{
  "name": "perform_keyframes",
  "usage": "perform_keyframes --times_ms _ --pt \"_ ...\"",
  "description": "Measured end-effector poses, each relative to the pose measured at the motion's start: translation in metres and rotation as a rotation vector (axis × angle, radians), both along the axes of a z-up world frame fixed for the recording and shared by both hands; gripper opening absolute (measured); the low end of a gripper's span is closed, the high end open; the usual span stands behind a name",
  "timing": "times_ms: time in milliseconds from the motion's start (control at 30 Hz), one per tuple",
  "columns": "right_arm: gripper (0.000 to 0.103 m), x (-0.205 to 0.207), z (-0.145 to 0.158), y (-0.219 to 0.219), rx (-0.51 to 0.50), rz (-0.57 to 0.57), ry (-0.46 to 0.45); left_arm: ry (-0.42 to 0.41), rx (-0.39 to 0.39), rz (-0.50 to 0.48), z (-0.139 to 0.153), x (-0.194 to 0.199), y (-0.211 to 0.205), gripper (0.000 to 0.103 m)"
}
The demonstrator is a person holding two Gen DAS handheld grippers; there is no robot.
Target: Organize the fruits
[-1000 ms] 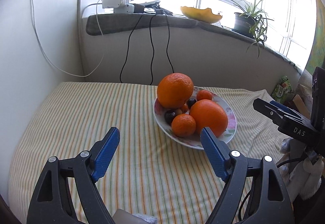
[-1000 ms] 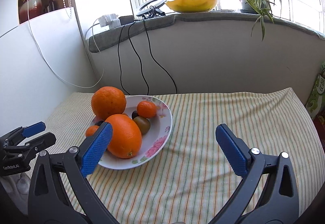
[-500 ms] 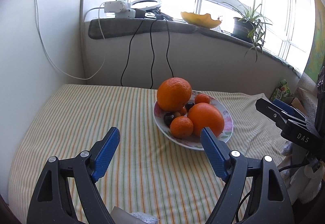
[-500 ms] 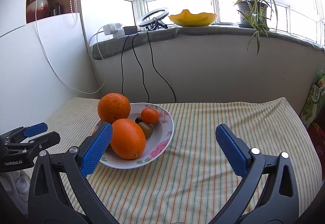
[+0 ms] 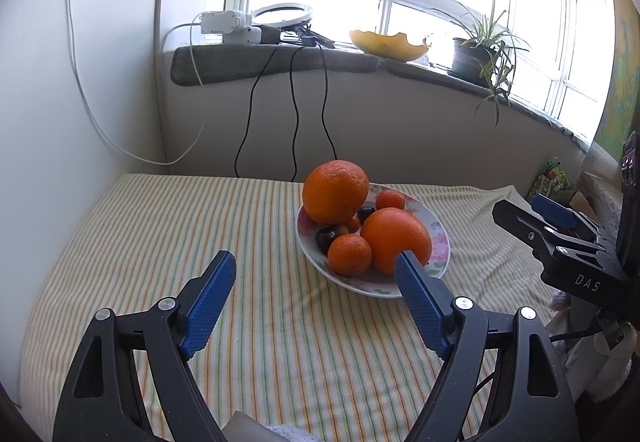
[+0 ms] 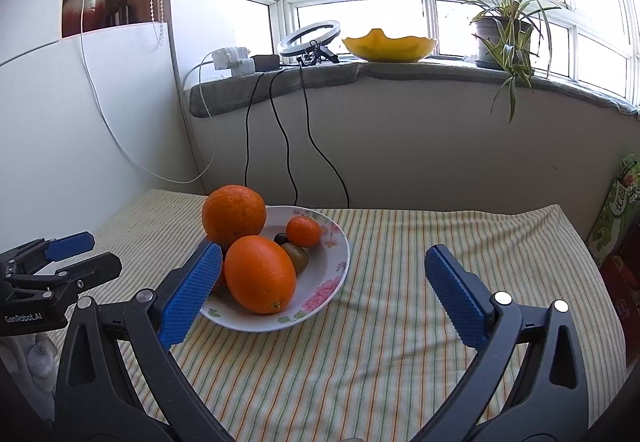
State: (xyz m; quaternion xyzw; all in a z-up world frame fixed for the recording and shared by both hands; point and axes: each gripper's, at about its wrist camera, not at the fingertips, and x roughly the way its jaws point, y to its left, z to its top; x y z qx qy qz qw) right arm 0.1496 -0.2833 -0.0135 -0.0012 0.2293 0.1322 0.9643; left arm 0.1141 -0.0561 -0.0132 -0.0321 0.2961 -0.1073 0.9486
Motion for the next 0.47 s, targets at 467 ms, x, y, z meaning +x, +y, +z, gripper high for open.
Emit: perform_keyframes --times_ms 467 --pt "0.103 -0.0089 0.0039 0.0026 -0.006 0.014 -0.004 -0.026 0.002 0.001 0.0061 -0.0087 0.0008 0.082"
